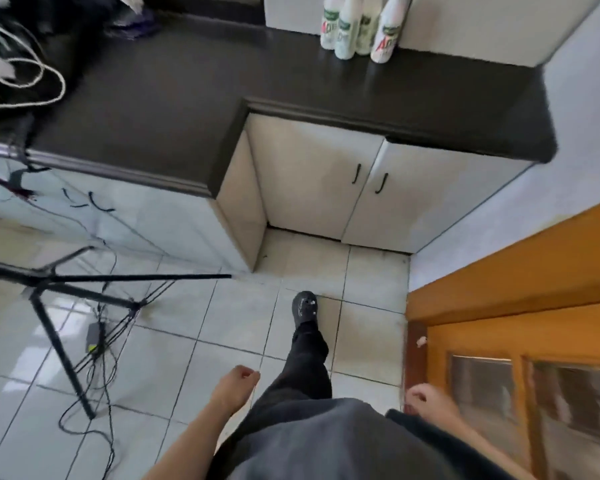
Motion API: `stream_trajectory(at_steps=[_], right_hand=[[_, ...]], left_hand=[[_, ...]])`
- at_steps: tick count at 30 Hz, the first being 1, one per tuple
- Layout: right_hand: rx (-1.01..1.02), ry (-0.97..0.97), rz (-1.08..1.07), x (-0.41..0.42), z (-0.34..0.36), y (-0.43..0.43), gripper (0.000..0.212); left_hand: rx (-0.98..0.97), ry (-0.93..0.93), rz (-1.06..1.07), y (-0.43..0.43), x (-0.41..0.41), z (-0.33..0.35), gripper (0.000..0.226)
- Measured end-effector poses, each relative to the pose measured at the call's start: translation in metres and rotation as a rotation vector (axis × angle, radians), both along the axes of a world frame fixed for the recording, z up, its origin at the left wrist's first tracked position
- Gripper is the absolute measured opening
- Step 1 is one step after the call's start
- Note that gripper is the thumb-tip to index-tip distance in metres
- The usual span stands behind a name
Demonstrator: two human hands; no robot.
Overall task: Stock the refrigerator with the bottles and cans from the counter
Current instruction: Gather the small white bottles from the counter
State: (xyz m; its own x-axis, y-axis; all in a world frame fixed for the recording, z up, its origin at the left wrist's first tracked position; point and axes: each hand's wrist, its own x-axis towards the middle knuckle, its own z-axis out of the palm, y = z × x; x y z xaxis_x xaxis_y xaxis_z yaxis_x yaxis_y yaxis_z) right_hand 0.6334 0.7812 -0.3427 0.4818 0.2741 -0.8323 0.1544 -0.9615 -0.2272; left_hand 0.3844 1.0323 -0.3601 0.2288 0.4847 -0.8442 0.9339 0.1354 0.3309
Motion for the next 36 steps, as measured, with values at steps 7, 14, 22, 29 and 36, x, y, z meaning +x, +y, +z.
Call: stream_trajectory(at_steps=[7,14,22,29,36], right_hand=[[-0.001,-0.122,-0.148,0.105,0.032,0.066,0.012],[0.272,-0.202,-0.345,0.178,0.061,0.171,0.014],[0.627,-0.372,-0.308,0.292,0.096,0.295,0.012],[0.895,-0.481,-0.231,0.412,0.145,0.412,0.017],[0.994,-0.576,-0.080,0.466,0.162,0.495,0.041]], left_hand=[[0.012,-0.023,-0.284,0.117,0.155,0.013,0.027],[0.092,-0.205,-0.321,0.204,0.281,0.046,0.018],[0.268,-0.542,0.041,0.265,0.392,0.102,0.010],[0.498,-0.715,0.293,0.313,0.477,0.158,0.013],[0.757,-0.743,0.187,0.343,0.538,0.181,0.028]])
